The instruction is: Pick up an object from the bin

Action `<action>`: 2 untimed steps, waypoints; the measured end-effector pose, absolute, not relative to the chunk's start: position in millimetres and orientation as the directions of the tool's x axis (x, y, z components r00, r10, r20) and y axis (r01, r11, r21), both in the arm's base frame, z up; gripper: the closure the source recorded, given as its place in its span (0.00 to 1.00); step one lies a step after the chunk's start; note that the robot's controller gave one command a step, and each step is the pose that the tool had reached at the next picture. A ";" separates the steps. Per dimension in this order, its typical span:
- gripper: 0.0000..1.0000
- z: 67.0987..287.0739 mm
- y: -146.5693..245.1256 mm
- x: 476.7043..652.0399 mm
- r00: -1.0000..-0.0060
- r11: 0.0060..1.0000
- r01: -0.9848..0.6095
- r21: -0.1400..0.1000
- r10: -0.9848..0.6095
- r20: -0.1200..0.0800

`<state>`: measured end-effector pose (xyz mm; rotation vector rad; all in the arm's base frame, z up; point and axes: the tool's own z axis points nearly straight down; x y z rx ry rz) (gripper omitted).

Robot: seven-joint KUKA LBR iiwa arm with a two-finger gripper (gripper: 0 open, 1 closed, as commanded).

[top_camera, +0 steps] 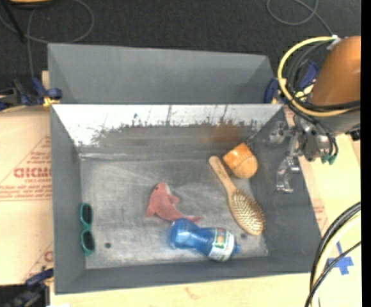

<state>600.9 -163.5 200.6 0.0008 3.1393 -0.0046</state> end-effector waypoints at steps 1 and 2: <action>0.00 145.0 -111.4 643.9 -0.999 0.999 -0.049 -0.004 -0.049 -0.011; 1.00 106.8 -118.9 631.8 -0.996 0.996 -0.085 0.003 -0.085 -0.010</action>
Offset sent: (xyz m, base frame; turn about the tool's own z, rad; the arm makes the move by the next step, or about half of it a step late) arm 0.0155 0.0297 -0.1238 -0.0974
